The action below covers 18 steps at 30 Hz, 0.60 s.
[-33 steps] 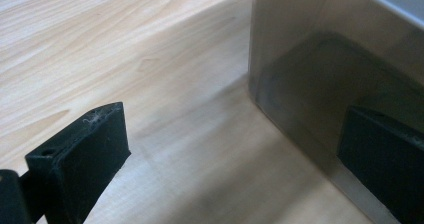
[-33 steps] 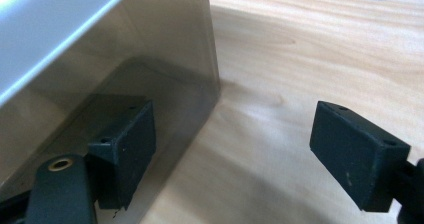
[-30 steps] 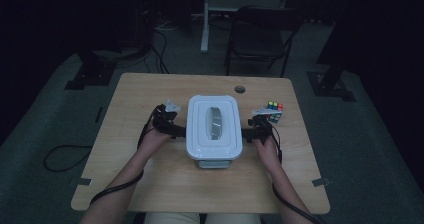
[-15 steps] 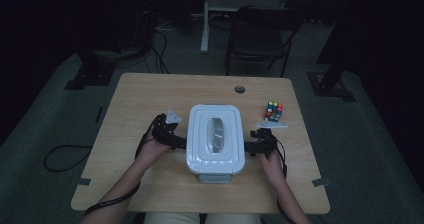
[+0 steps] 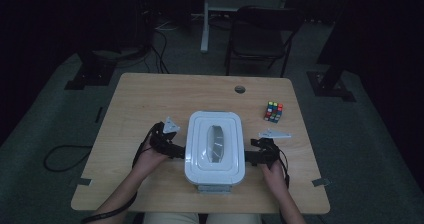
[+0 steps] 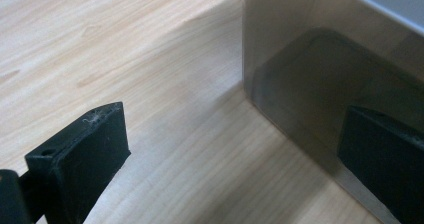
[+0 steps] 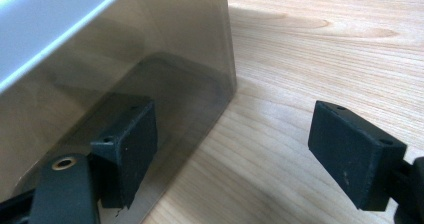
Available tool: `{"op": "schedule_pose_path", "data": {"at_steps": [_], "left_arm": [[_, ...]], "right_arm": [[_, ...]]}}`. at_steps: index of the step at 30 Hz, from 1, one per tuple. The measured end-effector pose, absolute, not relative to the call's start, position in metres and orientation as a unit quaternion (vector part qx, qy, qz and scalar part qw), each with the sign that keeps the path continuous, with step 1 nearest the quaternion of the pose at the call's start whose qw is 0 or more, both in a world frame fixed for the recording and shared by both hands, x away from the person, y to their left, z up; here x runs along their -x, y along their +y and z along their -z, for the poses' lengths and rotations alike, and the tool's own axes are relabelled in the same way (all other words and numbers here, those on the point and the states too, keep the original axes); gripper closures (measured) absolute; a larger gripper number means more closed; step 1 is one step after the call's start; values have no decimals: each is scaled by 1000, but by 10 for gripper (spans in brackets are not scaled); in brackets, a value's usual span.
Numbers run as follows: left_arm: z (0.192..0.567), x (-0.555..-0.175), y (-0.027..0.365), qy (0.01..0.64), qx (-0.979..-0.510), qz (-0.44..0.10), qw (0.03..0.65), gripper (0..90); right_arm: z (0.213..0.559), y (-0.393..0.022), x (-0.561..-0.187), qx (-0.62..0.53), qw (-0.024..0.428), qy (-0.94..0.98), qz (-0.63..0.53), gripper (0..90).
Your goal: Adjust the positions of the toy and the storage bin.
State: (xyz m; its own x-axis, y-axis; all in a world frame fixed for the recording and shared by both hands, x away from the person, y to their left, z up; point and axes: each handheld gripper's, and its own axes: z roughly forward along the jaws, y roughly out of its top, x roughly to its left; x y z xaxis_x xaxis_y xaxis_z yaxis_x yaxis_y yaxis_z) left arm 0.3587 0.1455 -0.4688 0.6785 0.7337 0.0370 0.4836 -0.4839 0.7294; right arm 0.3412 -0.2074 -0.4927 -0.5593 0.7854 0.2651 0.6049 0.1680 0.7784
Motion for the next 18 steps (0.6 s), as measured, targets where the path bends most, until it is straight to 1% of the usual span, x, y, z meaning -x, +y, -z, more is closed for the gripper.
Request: {"op": "schedule_pose_path", "data": {"at_steps": [2, 6, 9, 12, 18], "left_arm": [[469, -356, 146, 357, -845, -173, 358, 8], [472, -355, 151, 364, -841, -152, 371, 8], [476, -357, 157, 366, -837, -132, 384, 7], [477, -356, 163, 369, -837, -147, 377, 8], [480, -353, 186, 378, -829, -151, 384, 8]], "right_arm": [[493, -207, -340, -459, 100, 758, -453, 196], [493, -208, -338, -459, 99, 758, -452, 193], [491, -208, -339, -462, 110, 761, -442, 137], [488, -212, -341, -468, 119, 756, -441, 134], [482, -236, -351, -495, 156, 719, -462, 124]]}}
